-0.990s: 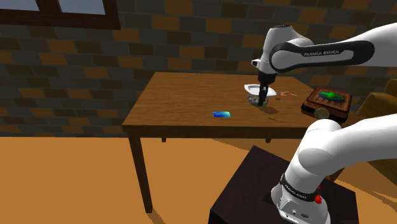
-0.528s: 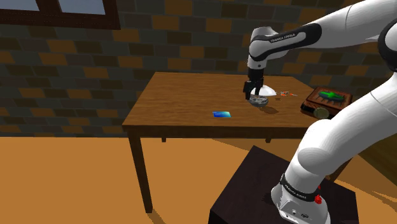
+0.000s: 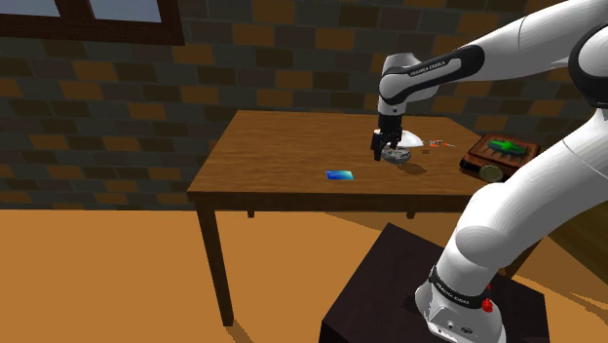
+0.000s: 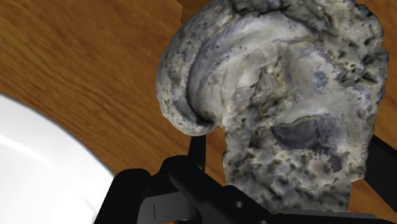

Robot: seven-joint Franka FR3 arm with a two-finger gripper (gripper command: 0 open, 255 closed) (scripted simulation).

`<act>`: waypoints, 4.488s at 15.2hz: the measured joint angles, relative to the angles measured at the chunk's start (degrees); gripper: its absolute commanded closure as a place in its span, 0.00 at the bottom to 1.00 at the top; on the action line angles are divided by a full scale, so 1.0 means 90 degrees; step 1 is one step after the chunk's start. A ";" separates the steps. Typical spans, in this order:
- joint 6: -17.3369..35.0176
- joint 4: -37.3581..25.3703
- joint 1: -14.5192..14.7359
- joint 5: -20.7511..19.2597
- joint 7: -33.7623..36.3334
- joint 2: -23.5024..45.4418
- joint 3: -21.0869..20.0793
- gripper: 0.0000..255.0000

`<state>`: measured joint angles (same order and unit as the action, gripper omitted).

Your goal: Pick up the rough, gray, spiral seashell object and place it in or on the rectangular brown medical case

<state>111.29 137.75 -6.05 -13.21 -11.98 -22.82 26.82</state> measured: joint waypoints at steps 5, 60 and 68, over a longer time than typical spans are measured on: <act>0.0023 0.0016 -0.0002 -0.0002 -0.0002 0.0006 0.0006 1.00; -0.2722 -0.1924 -0.0685 -0.0864 -0.1752 -0.1187 0.0779 1.00; -0.2680 -0.2272 -0.0955 -0.1399 -0.2938 -0.1180 0.1749 1.00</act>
<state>87.18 117.31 -14.65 -25.80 -38.42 -33.44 42.57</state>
